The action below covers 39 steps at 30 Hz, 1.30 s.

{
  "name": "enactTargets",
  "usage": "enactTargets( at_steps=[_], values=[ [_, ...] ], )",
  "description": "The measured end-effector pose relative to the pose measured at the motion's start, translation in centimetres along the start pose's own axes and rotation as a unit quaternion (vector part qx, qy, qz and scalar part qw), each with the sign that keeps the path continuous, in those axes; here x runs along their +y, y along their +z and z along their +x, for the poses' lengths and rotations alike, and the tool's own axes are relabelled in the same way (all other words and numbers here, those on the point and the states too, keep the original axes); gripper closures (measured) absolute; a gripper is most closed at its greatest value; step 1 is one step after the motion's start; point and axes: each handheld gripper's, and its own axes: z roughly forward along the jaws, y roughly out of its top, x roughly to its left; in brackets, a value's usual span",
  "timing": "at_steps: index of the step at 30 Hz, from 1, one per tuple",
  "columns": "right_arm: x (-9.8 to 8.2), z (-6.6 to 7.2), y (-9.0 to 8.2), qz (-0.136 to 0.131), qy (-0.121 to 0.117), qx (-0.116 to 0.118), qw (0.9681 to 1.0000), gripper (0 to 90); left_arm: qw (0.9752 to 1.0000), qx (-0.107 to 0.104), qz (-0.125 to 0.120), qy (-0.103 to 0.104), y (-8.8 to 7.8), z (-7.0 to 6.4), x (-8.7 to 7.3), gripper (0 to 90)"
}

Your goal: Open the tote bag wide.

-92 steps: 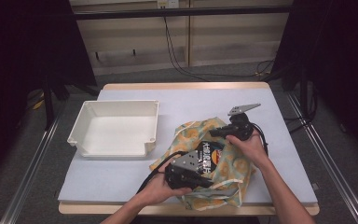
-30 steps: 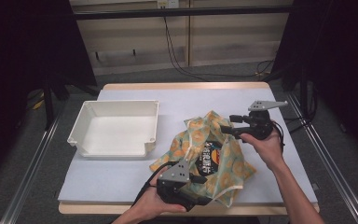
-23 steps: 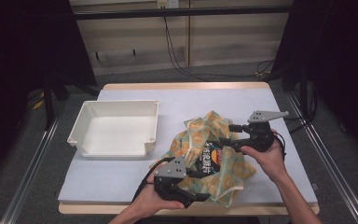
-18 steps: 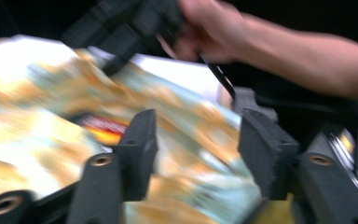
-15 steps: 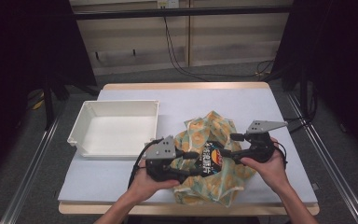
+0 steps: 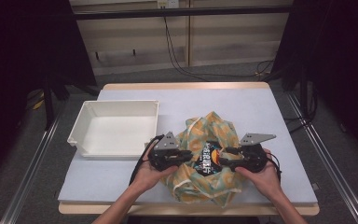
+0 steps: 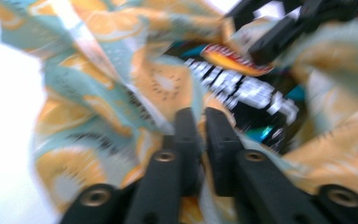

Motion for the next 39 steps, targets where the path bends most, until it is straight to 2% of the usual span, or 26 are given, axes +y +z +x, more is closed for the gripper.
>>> enactTargets(
  at_steps=[2,4,5,6,7,8,10,12,17,19,20,22,24,26,27,28,30,32,34,35,39],
  values=[
    [-0.2,-0.1,-0.3,0.001,-0.006,-0.011,0.9999,66.0,1.0000,-0.001,0.002,0.000,-0.4,0.0,-0.4,88.5],
    [-0.6,-0.2,-0.9,-0.005,0.001,-0.004,1.0000,77.9,0.9999,-0.001,0.010,0.004,-1.0,0.0,-0.9,89.5],
    [-0.8,-0.3,-1.2,-0.005,-0.003,-0.013,0.9999,83.3,0.9998,0.005,0.017,0.006,-1.4,0.0,-1.1,89.7],
    [-1.1,-0.4,-1.5,-0.007,-0.002,-0.014,0.9999,86.1,0.9999,0.001,0.010,0.000,-1.8,0.1,-1.4,89.9],
    [-1.4,-0.6,-1.8,-0.004,0.001,-0.016,0.9999,87.6,0.9999,0.004,0.016,0.004,-2.3,0.2,-1.7,90.0],
    [-1.7,-0.9,-2.1,-0.006,0.004,-0.025,0.9996,88.2,0.9999,0.005,0.013,-0.001,-2.7,0.2,-2.0,90.0],
    [-2.4,-1.4,-2.8,-0.007,0.013,-0.026,0.9996,88.7,0.9999,0.006,0.015,-0.003,-3.5,0.4,-2.5,90.0],
    [-3.1,-1.8,-3.6,-0.008,0.021,-0.033,0.9992,88.8,0.9999,0.005,0.009,-0.014,-4.2,0.6,-3.3,90.0],
    [-4.4,-2.4,-4.5,0.002,0.024,-0.040,0.9989,89.0,0.9997,0.002,0.010,-0.020,-4.9,0.5,-4.0,90.0],
    [-4.7,-2.5,-4.6,0.005,0.027,-0.039,0.9989,89.1,0.9997,0.005,0.020,-0.015,-4.9,0.2,-4.0,90.0],
    [-4.8,-2.5,-4.6,0.010,0.025,-0.041,0.9988,89.1,0.9997,-0.004,0.017,-0.016,-5.1,0.1,-4.2,90.0],
    [-5.2,-2.6,-4.6,0.022,0.026,-0.040,0.9986,89.1,0.9997,-0.008,0.014,-0.019,-5.3,0.1,-4.4,90.0],
    [-5.8,-2.7,-4.4,0.027,0.033,-0.035,0.9985,88.1,0.9995,-0.021,0.013,-0.022,-5.3,-0.2,-4.7,90.0],
    [-5.9,-2.6,-4.0,0.030,0.029,-0.029,0.9988,85.3,0.9992,-0.031,0.006,-0.022,-5.2,-0.3,-4.8,90.0],
    [-5.9,-2.5,-4.1,0.024,0.028,-0.020,0.9991,80.3,0.9992,-0.032,0.003,-0.025,-5.4,-0.3,-4.7,89.9],
    [-5.8,-2.5,-4.2,0.017,0.031,-0.017,0.9993,74.7,0.9986,-0.039,-0.010,-0.034,-5.4,-0.3,-4.7,88.8],
    [-5.4,-2.3,-4.7,0.001,0.030,-0.015,0.9994,69.6,0.9983,-0.036,-0.024,-0.038,-5.9,-0.3,-4.4,83.9],
    [-4.8,-2.0,-5.4,-0.018,0.031,-0.012,0.9993,58.8,0.9975,-0.043,-0.037,-0.042,-6.3,-0.1,-4.0,77.5],
    [-4.0,-1.6,-5.9,-0.038,0.030,-0.002,0.9988,55.5,0.9969,-0.043,-0.047,-0.046,-6.4,-0.3,-3.5,72.5],
    [-3.7,-1.4,-6.1,-0.043,0.029,0.001,0.9986,53.1,0.9973,-0.038,-0.048,-0.041,-6.5,-0.5,-3.1,70.0],
    [-2.5,-0.6,-6.1,-0.055,0.020,0.008,0.9983,49.4,0.9964,-0.039,-0.066,-0.035,-6.6,-0.9,-1.6,61.8]
  ],
)
